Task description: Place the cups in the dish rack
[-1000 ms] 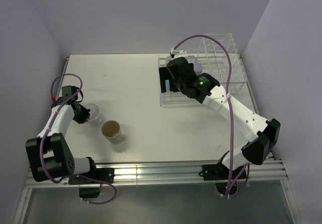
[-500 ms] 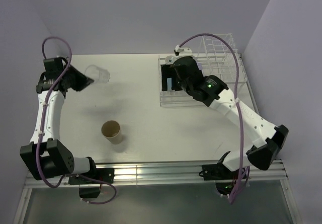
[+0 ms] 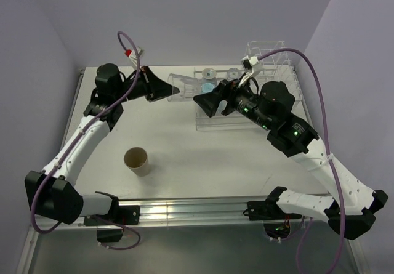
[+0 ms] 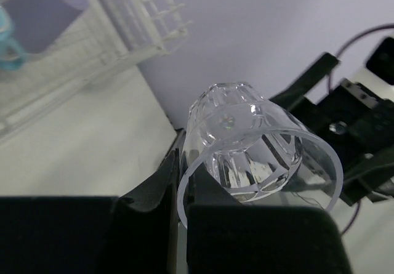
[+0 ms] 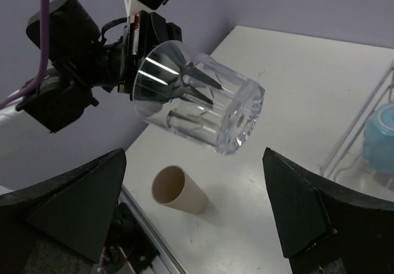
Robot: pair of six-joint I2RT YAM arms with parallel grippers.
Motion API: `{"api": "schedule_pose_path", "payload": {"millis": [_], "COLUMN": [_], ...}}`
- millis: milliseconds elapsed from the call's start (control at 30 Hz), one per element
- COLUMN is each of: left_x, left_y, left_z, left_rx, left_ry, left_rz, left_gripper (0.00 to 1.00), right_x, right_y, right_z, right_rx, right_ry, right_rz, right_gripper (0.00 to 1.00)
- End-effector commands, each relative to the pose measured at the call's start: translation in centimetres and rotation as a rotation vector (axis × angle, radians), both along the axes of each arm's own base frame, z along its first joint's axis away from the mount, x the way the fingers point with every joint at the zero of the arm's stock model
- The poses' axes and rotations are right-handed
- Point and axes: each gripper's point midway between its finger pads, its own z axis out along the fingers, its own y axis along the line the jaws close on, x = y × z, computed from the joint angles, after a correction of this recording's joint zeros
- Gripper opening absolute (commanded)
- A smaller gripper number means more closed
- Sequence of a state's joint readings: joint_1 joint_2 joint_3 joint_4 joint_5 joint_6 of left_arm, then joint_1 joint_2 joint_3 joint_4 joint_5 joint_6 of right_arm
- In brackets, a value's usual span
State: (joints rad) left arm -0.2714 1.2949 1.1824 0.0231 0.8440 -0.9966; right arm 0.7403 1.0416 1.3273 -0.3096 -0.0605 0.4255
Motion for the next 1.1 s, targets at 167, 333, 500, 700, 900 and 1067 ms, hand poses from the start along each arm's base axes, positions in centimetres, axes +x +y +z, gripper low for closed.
{"api": "schedule_pose_path", "payload": {"millis": [167,333,500,700,900,1067], "left_x": [-4.8,-5.8,-6.3,-6.5,-6.4,-6.4], "left_y": [-3.7,-4.6,-5.5,-5.8,-6.0,-6.3], "left_z": [6.3,6.7,6.2,4.8,4.3,4.4], "left_rx": [-0.189,-0.223,-0.227,-0.239,-0.248,-0.253], "left_ry": [-0.214,-0.244,-0.226,-0.199,-0.190,-0.190], "left_rz": [-0.269,-0.325,-0.358,-0.366,-0.370,-0.378], "left_gripper": [0.00,0.00,0.00,0.00,0.00,0.00], "right_x": [-1.0,-1.7,-2.7,-3.9,-4.6,-4.7], "right_y": [1.0,1.3,1.2,0.4,0.3,0.4], "right_z": [1.4,2.0,3.0,4.3,4.7,4.5], "right_rx": [0.129,0.206,0.272,0.324,0.338,0.337], "right_ry": [-0.039,-0.072,-0.133,-0.183,-0.184,-0.183], "right_rz": [0.141,0.243,0.312,0.329,0.352,0.360], "right_gripper": [1.00,1.00,1.00,1.00,0.91,0.77]}}
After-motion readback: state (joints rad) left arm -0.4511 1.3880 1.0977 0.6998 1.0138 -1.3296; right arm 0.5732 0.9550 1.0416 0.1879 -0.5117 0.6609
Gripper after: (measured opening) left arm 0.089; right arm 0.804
